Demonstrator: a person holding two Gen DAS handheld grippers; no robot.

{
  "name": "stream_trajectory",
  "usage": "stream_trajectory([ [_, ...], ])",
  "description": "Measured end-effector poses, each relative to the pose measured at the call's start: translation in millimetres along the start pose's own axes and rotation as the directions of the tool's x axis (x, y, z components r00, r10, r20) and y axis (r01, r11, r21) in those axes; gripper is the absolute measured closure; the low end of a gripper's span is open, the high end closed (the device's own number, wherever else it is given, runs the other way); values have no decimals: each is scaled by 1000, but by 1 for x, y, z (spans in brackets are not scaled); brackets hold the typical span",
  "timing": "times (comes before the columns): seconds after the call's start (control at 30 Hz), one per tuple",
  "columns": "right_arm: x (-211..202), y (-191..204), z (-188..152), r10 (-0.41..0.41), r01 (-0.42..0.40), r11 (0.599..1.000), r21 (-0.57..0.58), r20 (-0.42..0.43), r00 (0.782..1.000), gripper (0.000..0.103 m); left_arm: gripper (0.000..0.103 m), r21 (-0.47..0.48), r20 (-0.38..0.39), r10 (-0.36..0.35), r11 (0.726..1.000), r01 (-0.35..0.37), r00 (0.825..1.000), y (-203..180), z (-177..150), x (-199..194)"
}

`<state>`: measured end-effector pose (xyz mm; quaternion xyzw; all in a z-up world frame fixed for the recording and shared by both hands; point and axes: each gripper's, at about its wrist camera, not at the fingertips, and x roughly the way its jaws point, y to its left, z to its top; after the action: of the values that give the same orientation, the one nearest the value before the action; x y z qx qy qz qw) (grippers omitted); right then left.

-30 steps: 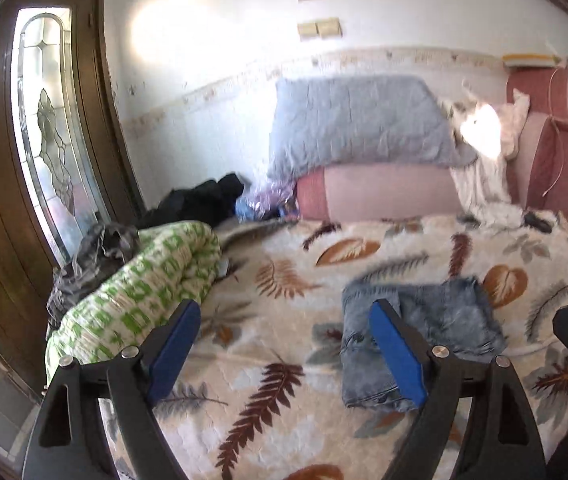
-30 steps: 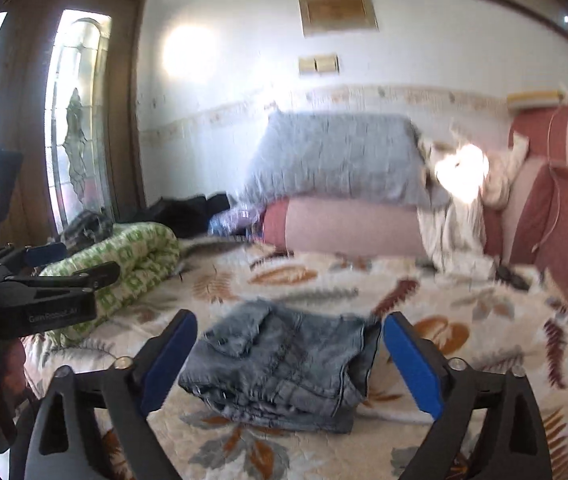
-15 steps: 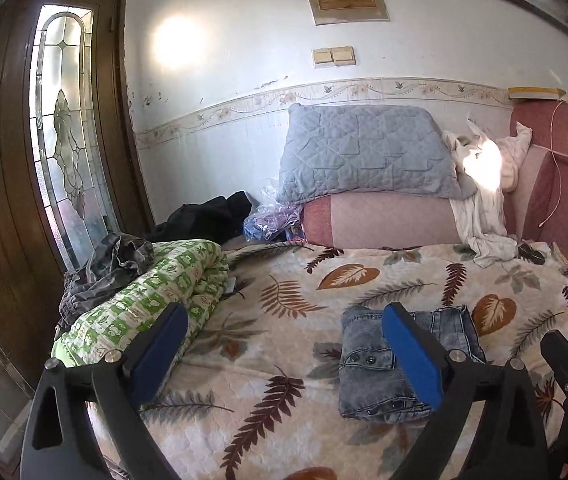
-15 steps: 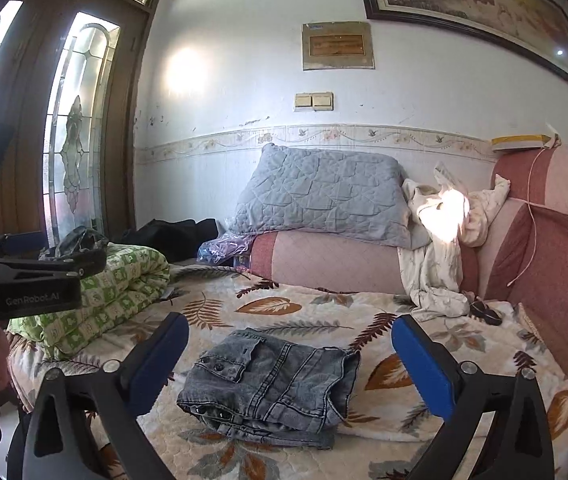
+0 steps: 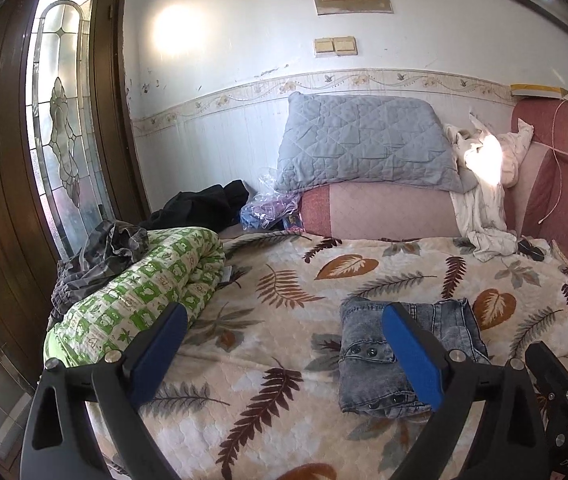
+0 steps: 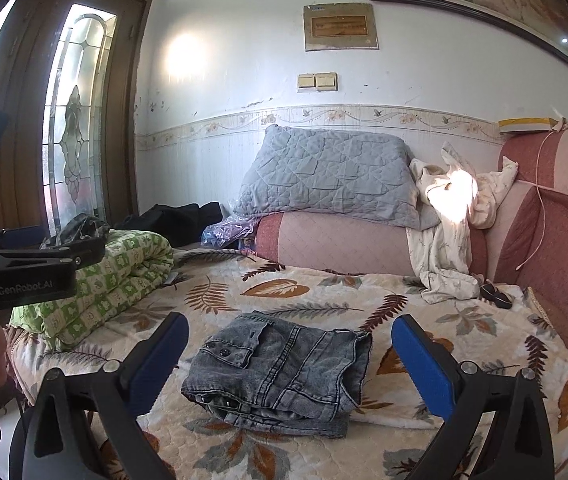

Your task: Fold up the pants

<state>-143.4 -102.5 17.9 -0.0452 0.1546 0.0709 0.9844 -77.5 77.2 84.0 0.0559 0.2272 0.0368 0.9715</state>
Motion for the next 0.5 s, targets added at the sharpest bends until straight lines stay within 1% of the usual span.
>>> stream_trajectory([
  [0.5, 12, 21, 1, 38, -38, 998, -44, -18, 999, 0, 5, -38, -7, -6, 999, 6, 1000, 17, -4, 4],
])
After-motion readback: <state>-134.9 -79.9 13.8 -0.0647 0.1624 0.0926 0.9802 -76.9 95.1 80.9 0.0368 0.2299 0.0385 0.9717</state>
